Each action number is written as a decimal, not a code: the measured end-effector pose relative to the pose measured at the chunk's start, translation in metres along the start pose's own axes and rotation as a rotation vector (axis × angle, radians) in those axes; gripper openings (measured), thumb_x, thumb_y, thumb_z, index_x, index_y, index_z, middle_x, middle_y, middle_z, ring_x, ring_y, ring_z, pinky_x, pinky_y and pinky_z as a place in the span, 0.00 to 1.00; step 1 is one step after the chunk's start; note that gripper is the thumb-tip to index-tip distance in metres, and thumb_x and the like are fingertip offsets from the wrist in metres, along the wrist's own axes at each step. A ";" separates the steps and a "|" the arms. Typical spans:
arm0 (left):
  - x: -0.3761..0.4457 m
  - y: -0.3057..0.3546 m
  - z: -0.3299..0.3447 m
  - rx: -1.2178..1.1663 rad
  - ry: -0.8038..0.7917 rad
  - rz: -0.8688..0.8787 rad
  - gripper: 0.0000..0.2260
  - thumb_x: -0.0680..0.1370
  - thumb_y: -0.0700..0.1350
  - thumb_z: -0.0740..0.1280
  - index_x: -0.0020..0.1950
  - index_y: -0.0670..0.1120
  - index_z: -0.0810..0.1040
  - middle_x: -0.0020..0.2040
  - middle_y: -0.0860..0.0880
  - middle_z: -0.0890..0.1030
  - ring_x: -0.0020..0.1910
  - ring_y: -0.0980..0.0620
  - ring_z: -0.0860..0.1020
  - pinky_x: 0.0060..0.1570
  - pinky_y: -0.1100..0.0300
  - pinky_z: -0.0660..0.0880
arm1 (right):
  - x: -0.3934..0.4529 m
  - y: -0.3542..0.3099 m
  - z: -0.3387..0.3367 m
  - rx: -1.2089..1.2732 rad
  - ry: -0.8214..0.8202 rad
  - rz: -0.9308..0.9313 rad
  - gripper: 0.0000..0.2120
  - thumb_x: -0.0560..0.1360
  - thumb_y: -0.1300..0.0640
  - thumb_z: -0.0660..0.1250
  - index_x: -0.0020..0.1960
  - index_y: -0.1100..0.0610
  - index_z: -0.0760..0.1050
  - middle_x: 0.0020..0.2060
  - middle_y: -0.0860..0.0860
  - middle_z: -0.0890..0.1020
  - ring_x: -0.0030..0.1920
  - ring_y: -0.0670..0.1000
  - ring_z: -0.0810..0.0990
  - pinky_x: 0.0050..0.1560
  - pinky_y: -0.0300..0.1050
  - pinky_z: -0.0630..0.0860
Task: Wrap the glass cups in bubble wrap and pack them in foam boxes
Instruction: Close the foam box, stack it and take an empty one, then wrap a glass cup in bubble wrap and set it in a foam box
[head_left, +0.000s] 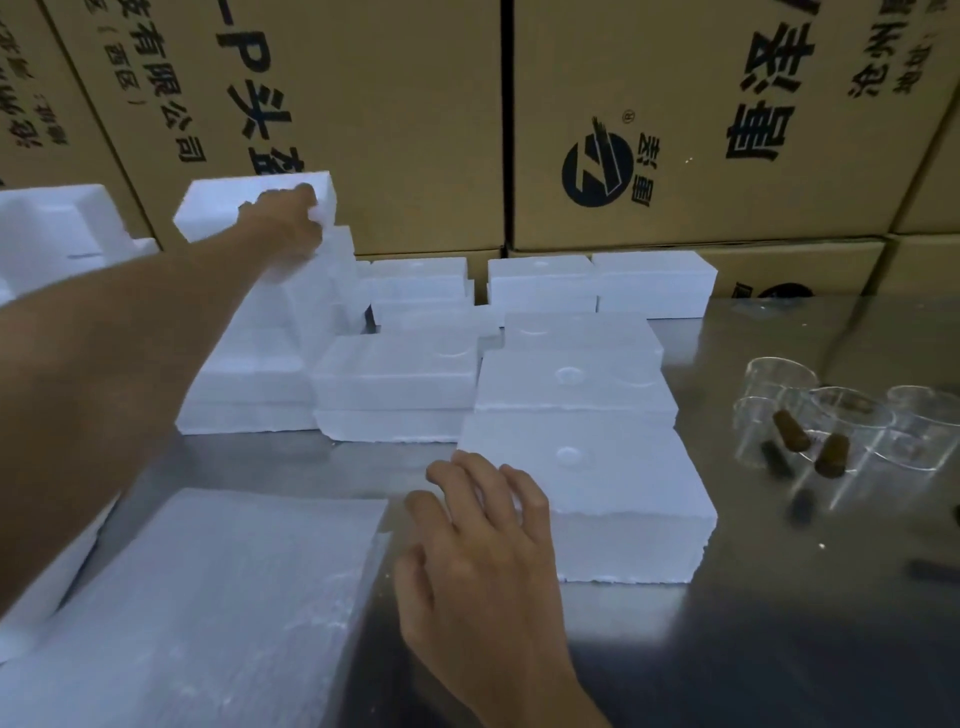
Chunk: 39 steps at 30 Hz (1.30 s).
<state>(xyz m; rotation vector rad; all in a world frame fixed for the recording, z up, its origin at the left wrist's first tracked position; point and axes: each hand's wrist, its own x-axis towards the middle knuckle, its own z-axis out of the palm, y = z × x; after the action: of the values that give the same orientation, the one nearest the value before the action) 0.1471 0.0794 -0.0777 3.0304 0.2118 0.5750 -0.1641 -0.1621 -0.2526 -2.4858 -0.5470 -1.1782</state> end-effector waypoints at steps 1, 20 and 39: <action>-0.004 0.001 -0.004 0.008 0.015 0.016 0.18 0.82 0.44 0.59 0.72 0.42 0.65 0.65 0.34 0.73 0.65 0.34 0.70 0.65 0.41 0.65 | 0.000 0.000 0.000 0.001 -0.008 -0.001 0.08 0.70 0.54 0.62 0.45 0.52 0.79 0.54 0.49 0.81 0.63 0.53 0.76 0.70 0.51 0.63; -0.287 0.084 -0.092 -0.046 0.389 0.716 0.07 0.79 0.38 0.61 0.57 0.44 0.70 0.52 0.46 0.72 0.47 0.45 0.67 0.47 0.51 0.62 | -0.013 0.009 -0.047 0.122 0.282 0.348 0.14 0.75 0.57 0.62 0.61 0.54 0.76 0.59 0.47 0.78 0.63 0.49 0.74 0.73 0.56 0.58; -0.448 0.167 -0.004 -0.256 -0.071 0.922 0.14 0.85 0.50 0.55 0.69 0.49 0.69 0.61 0.50 0.76 0.59 0.47 0.71 0.56 0.54 0.66 | -0.051 0.181 -0.122 0.511 0.159 1.325 0.12 0.80 0.50 0.62 0.43 0.56 0.76 0.43 0.56 0.80 0.47 0.57 0.77 0.49 0.48 0.70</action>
<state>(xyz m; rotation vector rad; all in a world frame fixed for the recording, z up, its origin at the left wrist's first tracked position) -0.2458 -0.1497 -0.2235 2.7284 -1.2018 0.4566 -0.1880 -0.3845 -0.2438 -1.6420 0.6987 -0.5330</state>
